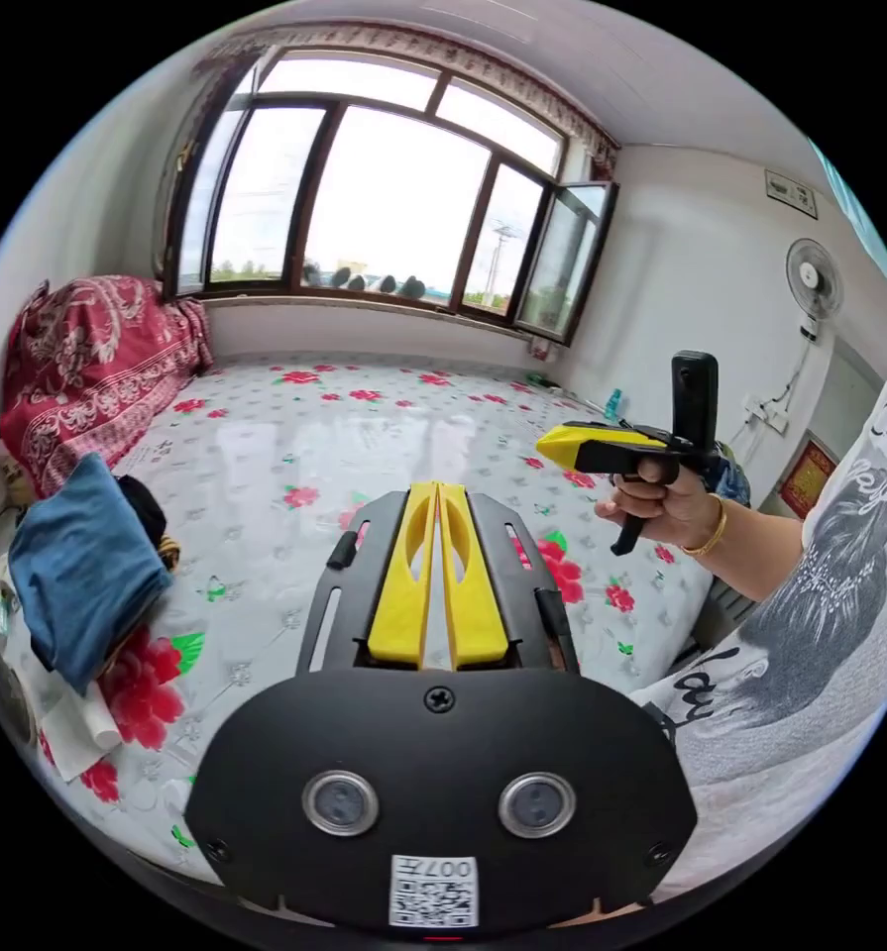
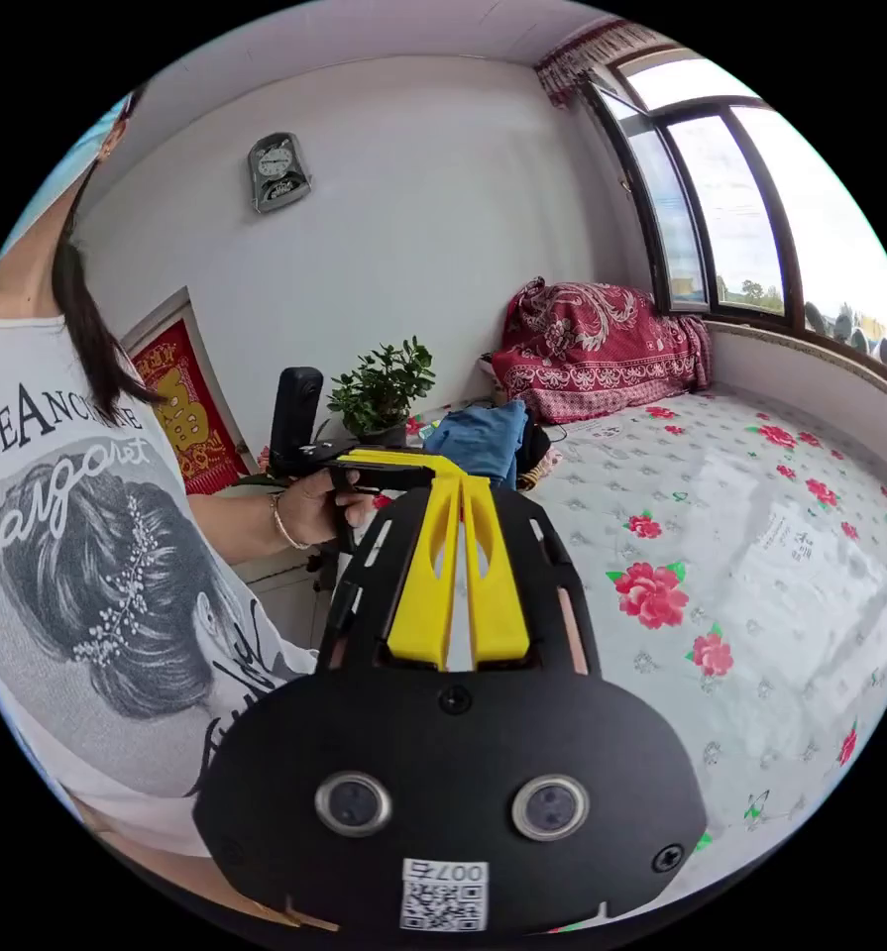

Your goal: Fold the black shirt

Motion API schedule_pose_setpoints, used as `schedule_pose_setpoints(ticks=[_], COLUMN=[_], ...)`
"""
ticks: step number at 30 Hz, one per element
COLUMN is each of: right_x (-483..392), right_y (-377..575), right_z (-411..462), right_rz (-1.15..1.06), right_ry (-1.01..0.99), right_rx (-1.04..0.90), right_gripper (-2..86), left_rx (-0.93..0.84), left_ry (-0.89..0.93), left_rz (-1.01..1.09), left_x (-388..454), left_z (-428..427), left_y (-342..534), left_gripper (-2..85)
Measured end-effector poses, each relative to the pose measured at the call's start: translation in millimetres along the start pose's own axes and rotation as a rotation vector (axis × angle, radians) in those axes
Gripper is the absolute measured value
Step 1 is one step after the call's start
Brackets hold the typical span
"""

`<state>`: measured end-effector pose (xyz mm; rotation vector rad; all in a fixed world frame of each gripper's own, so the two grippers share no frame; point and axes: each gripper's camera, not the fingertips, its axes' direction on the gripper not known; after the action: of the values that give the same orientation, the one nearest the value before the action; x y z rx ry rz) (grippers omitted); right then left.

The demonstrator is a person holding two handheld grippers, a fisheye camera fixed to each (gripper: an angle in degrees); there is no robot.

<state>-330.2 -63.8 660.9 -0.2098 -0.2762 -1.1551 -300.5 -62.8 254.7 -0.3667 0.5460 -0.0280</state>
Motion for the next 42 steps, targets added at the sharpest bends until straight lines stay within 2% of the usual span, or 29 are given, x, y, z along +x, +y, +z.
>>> schedule_pose_setpoints(ticks=[4,7,12,16,18,19,22,23,25,28,30,35,42], right_x=[-31.9,-50.4,-93.7,-101.4,-108.7,-110.0,-111.3,-112.8,-116.9,-119.4,-121.8,-104.1,-45.6], right_y=[56.9,107.5,200.7,253.4,279.0,283.9,304.4,312.0,323.3,342.9,356.9,384.7,448.0], right_z=[-72.1,-133.9,-228.5,-277.1,-303.6,-309.5,-336.6,-345.4,-356.6,-372.8,-384.5,-409.6,-489.2], right_rz=[0.026,0.109,0.100,0.203,0.224,0.231,0.318,0.344,0.375,0.486,0.535,0.622,0.756], right_ry=[0.032,0.022,0.306,0.372,0.491,0.522,0.637,0.673,0.715,0.801,0.934,1.148,1.144], right_rx=[0.078,0.139,0.077,0.033,0.020,0.018,0.002,0.000,0.001,0.022,0.025,-0.095,-0.090], right_gripper=[-0.3,-0.3,0.1,0.9,1.0,1.0,0.7,0.6,0.1,-0.2,-0.3,-0.2,1.4], left_rx=[-0.047,-0.184,-0.338,-0.346,-0.383,-0.404,-0.392,-0.360,-0.339,-0.313,-0.320,-0.387,-0.499], left_ry=[0.097,0.252,0.225,0.254,0.260,0.283,0.519,0.653,0.747,0.725,0.648,0.453,0.399], left_rz=[0.040,-0.020,0.071,0.053,0.058,0.067,0.018,-0.034,-0.109,-0.066,0.051,0.144,0.070], left_x=[66.1,114.3,199.5,229.9,241.7,243.3,228.8,215.9,197.6,183.2,183.3,182.0,177.5], left_z=[34.1,71.9,134.2,156.9,168.4,172.7,189.2,198.1,213.5,224.8,232.2,262.7,314.8], left_y=[3.2,6.9,32.0,45.2,50.7,51.5,56.6,58.6,61.7,61.5,63.1,71.7,71.3], left_gripper=[-1.0,-0.9,-0.8,0.2,4.9,4.5,0.3,-0.2,-0.7,-0.9,-0.9,-1.0,-1.0])
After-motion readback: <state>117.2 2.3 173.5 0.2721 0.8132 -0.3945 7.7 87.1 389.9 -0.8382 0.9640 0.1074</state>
